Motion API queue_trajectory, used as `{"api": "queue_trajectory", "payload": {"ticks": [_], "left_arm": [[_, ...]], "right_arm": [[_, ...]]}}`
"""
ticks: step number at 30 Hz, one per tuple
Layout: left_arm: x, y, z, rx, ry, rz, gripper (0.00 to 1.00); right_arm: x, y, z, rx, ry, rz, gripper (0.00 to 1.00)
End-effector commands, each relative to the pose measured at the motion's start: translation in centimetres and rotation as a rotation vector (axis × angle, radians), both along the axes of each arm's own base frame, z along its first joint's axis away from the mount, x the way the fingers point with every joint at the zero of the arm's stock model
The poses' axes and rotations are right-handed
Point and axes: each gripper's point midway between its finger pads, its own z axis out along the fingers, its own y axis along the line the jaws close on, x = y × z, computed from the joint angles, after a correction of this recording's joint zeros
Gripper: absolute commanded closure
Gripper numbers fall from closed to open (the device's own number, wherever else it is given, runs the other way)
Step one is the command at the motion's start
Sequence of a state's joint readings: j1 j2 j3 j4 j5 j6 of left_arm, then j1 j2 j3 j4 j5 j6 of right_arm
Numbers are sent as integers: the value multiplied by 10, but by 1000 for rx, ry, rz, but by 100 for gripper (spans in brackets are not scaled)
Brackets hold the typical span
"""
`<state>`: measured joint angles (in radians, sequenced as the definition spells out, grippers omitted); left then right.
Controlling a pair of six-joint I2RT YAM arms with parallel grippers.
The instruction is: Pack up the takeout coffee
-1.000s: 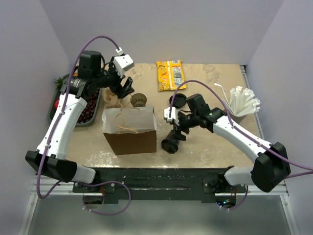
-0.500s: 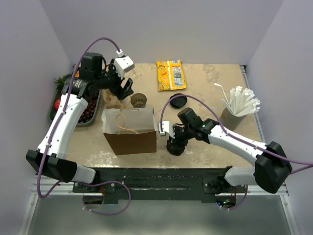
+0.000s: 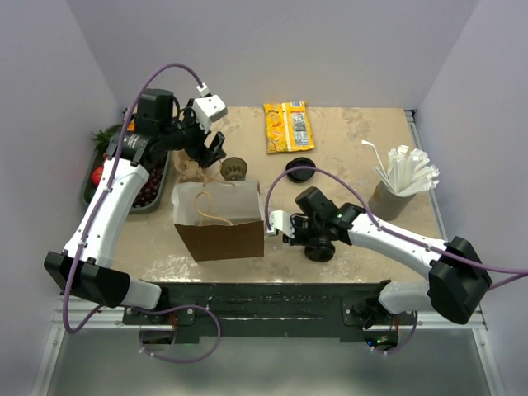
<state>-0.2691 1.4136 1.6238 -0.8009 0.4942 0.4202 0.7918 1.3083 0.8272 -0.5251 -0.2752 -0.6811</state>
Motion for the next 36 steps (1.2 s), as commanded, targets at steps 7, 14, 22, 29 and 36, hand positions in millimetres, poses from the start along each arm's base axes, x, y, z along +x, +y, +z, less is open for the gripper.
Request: {"api": "queue_trajectory", "payload": {"ticks": [7,14,22,29,36], "left_arm": [[14,-5,27,-33,-91,-17,18],[14,-6,35,-33,-114,-35,18],[12,-20,34,-90,-95,-92,18],[8,-23,32,-106,-80,-111,18],[2,-22,28,-109,-67,-112,18]], "right_arm": [[23,4,38,1,-80,-28,84],[26,-62,57,-99,-41,-184,42],[-6,-150,38,-339,16,-83,30],[-19,-186,8,-520,-16,69,30],[0,-205,-9,-635,-168,106,32]]}}
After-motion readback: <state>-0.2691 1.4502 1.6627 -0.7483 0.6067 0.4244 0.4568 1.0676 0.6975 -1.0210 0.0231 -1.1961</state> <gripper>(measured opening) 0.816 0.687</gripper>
